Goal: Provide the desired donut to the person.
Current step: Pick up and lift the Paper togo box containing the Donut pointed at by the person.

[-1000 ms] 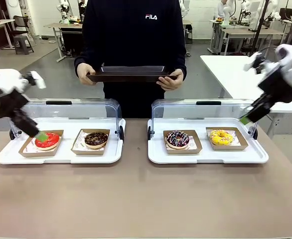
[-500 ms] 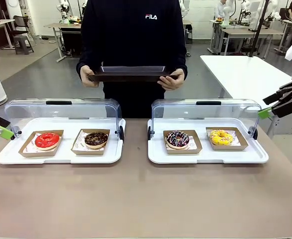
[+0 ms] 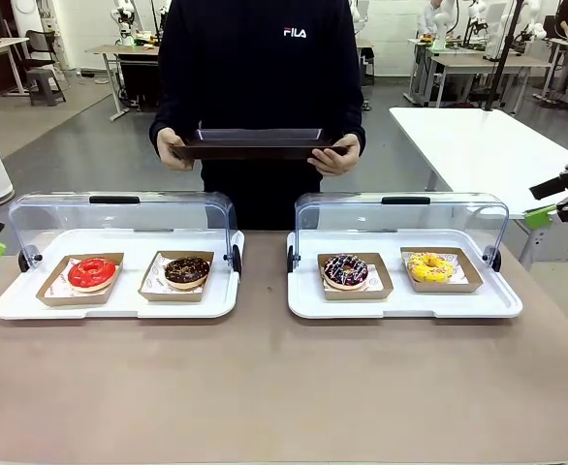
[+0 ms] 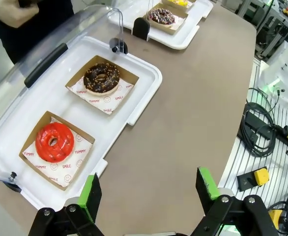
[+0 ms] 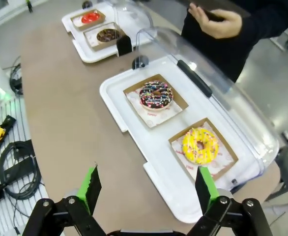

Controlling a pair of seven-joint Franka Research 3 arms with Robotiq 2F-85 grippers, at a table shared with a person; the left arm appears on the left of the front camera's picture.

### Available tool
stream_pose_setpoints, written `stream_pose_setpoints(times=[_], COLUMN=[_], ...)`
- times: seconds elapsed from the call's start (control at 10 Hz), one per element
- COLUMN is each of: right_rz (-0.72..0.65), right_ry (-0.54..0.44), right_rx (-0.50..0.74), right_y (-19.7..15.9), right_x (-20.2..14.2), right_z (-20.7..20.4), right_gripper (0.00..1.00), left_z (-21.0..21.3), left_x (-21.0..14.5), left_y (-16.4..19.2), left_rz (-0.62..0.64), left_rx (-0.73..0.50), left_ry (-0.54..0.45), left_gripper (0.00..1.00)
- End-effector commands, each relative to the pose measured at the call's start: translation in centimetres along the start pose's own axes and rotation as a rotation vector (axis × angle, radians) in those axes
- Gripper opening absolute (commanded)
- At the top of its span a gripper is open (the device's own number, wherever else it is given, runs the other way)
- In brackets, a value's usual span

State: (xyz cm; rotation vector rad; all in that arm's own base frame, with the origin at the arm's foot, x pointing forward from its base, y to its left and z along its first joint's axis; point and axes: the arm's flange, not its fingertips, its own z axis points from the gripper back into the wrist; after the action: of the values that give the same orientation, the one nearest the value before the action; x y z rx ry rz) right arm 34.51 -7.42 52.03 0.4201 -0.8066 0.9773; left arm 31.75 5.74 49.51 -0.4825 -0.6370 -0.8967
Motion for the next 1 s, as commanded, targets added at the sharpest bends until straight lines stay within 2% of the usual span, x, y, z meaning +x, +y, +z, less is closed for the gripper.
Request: stream_pose_setpoints(times=[0.0,0.4,0.9], right_rz=[0.025,0.064,0.074], right_ry=[-0.038,-0.102,-0.107], right_rx=[0.013,0.019,0.032], right_y=[0.2,0.0,-0.2], right_x=[-0.2,0.1,0.2], right_z=[-0.4,-0.4,-0.6], right_gripper=[1.00,1.00,1.00], left_z=[0.8,1.8,1.9], left_x=[-1.0,-0.8,-0.6], left_y=[-0.2,0.1,0.2], left_rz=[-0.042,-0.077,-0.070], left_rx=[-0.013,0.011,0.015], left_ry=[-0.064,-0.167,-0.209], left_gripper=[1.00,1.00,1.00])
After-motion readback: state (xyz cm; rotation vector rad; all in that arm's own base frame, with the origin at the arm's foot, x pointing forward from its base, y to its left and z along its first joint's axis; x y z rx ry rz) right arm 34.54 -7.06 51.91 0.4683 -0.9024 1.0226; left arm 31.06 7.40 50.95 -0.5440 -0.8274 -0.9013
